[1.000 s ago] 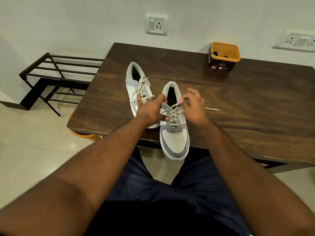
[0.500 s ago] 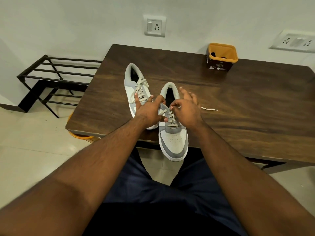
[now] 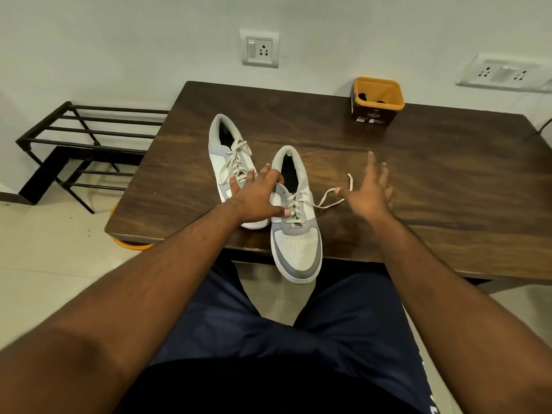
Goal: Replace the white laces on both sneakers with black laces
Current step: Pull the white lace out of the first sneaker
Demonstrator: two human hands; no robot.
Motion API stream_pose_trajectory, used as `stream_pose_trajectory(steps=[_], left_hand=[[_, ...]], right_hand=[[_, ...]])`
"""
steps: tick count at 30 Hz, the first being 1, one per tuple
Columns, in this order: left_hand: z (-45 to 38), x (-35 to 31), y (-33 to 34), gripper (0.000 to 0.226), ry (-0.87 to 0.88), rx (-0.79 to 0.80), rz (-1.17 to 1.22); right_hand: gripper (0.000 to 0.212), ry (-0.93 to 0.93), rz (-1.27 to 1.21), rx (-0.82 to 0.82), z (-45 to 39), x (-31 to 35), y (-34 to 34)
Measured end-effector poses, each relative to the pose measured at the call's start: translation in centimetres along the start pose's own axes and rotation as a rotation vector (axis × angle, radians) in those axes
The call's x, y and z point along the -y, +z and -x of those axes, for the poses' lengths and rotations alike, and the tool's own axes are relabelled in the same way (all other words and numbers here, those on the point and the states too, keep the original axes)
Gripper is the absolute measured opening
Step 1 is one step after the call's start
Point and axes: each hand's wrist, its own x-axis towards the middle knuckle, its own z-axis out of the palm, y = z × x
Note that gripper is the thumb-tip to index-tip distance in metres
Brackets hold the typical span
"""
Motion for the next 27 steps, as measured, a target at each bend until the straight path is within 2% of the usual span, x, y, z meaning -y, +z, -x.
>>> stream_pose_trajectory(steps=[3, 5, 7, 9, 11, 14, 16, 18, 21, 23, 27], left_hand=[[-0.4, -1.2, -0.7, 0.023, -0.027, -0.074, 0.161], [-0.8, -2.3, -0.7, 0.008, -0.061, -0.08, 0.167], [-1.1, -3.1, -0.5, 0.006, -0.085, -0.038, 0.138], [-1.3, -3.5, -0.5, 0.01, -0.1, -0.025, 0.14], [-1.3, -3.6, -0.4, 0.01, -0.107, -0.066, 0.195], [-0.8, -3.0, 0.1, 0.007, -0.075, -0.223, 0.302], [0.1, -2.5, 0.7, 0.002, -0.084, -0.354, 0.418], [1.1, -2.2, 1.3, 0.006, -0.125, -0.434, 0.507], [1.4, -2.1, 1.5, 0.01, -0.123, -0.496, 0.443], [0.8, -2.6, 0.9, 0.021, -0.084, -0.444, 0.334], [-0.9, -4.5, -0.9, 0.013, -0.126, -0.101, 0.108]], right_hand=[[0.1, -0.386, -0.03, 0.191, 0.8, 1.1, 0.9], [0.09, -0.518, -0.04, 0.353, 0.9, 2.2, 1.7], [0.078, -0.507, -0.014, 0.451, 0.8, 3.0, 2.2], [0.065, -0.455, -0.007, 0.437, 0.6, 3.3, 2.7], [0.049, -0.38, -0.103, 0.401, 0.7, 3.4, 2.8], [0.027, -0.352, -0.21, 0.321, 1.0, 3.7, 3.0], [0.024, -0.371, -0.225, 0.295, 1.2, 3.7, 3.2], [0.024, -0.375, -0.247, 0.294, 1.3, 3.6, 3.3], [0.018, -0.353, -0.288, 0.298, 1.1, 3.5, 3.8], [0.013, -0.345, -0.318, 0.317, 1.0, 3.6, 4.1], [0.018, -0.338, -0.387, 0.322, 0.8, 3.3, 4.2]])
